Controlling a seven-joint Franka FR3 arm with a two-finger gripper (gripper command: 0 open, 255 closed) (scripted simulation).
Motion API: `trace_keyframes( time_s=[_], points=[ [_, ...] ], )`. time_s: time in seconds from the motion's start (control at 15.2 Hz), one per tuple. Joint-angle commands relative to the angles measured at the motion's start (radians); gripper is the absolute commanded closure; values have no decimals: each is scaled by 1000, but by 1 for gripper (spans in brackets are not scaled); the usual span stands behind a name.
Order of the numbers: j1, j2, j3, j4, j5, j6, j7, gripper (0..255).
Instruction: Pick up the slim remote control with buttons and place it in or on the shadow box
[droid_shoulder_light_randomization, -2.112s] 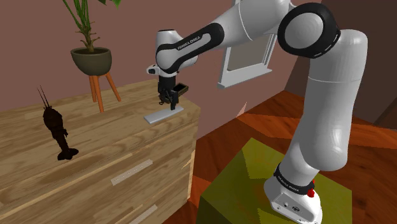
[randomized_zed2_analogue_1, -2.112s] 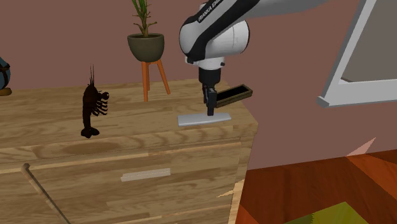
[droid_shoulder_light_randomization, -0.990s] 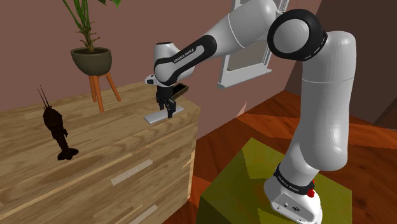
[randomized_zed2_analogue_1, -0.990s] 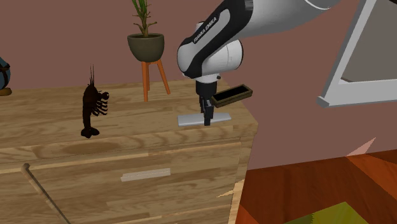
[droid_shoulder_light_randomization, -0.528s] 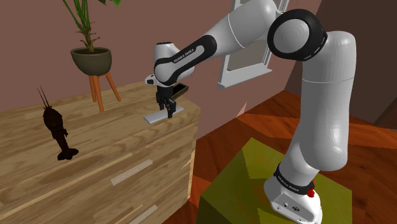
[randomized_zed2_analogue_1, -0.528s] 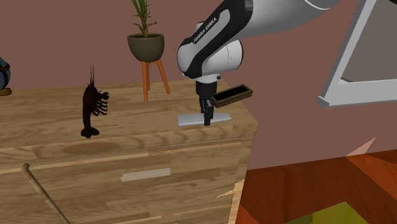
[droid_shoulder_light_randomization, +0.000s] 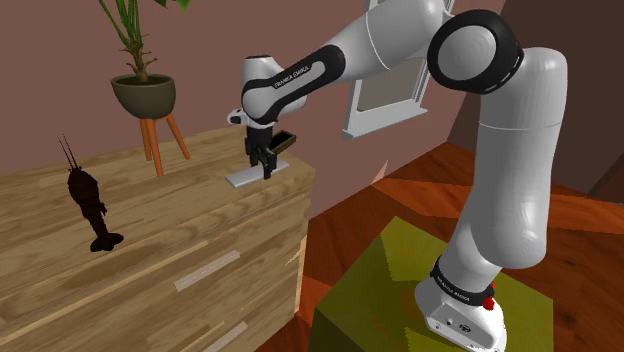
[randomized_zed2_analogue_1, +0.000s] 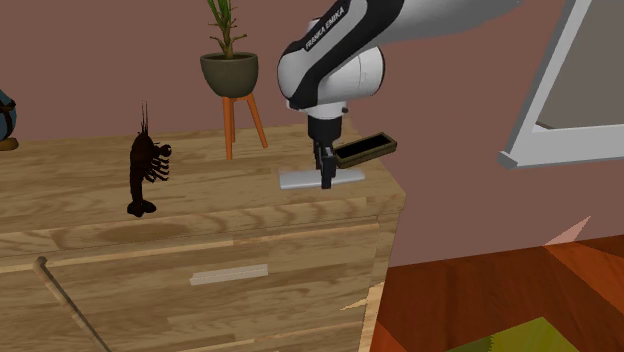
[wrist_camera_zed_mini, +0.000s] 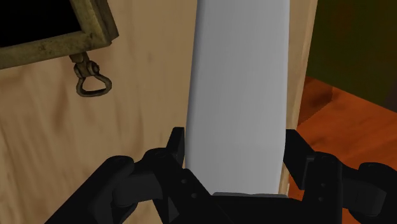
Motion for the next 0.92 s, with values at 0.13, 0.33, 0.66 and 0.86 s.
trace_keyframes(
  time_s=[0.13,0.33,0.66,0.86],
  points=[
    [1,-23,0,26,-1,-49,2,255],
    [1,-39,0,45,-2,-84,2,255],
    [1,-61,-1,83,-3,-145,3,255],
    [1,-73,-1,109,-3,-181,4,255]
  ],
)
